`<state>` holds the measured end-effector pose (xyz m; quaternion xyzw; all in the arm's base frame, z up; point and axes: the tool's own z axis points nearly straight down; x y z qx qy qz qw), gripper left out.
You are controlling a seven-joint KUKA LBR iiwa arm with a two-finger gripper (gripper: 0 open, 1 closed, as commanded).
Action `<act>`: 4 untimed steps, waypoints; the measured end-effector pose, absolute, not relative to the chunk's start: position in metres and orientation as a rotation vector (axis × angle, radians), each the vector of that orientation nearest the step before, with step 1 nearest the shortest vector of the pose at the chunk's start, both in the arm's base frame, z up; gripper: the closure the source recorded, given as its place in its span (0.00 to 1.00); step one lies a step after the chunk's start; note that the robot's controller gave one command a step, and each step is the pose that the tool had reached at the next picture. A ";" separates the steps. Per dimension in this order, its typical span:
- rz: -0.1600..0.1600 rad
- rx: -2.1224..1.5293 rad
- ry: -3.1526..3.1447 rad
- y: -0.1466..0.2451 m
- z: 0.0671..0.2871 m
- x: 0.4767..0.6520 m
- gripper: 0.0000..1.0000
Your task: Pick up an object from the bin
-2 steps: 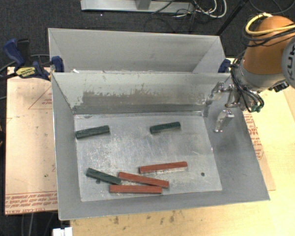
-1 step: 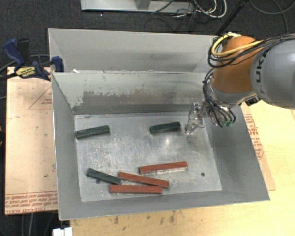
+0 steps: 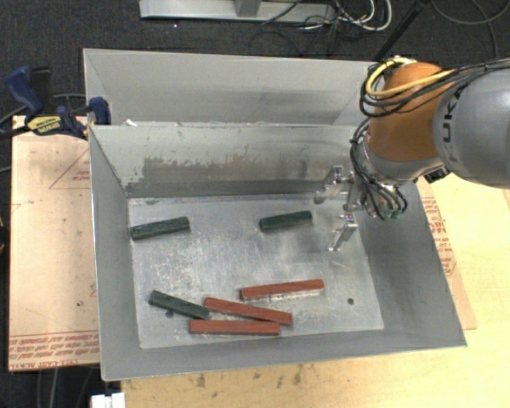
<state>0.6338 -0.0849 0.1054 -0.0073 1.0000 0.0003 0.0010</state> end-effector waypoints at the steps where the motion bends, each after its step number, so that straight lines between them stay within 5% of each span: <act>1: 0.001 -0.023 3.139 -0.085 0.105 0.634 0.00; 2: -0.004 -0.307 3.112 -0.012 0.079 0.643 1.00; 3: -0.005 -0.308 3.112 -0.011 0.079 0.643 1.00; 4: 0.000 -0.327 3.118 0.001 0.239 0.638 1.00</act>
Offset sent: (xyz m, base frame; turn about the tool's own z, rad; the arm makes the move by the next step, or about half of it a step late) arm 0.0037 0.0744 -0.0354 -0.1840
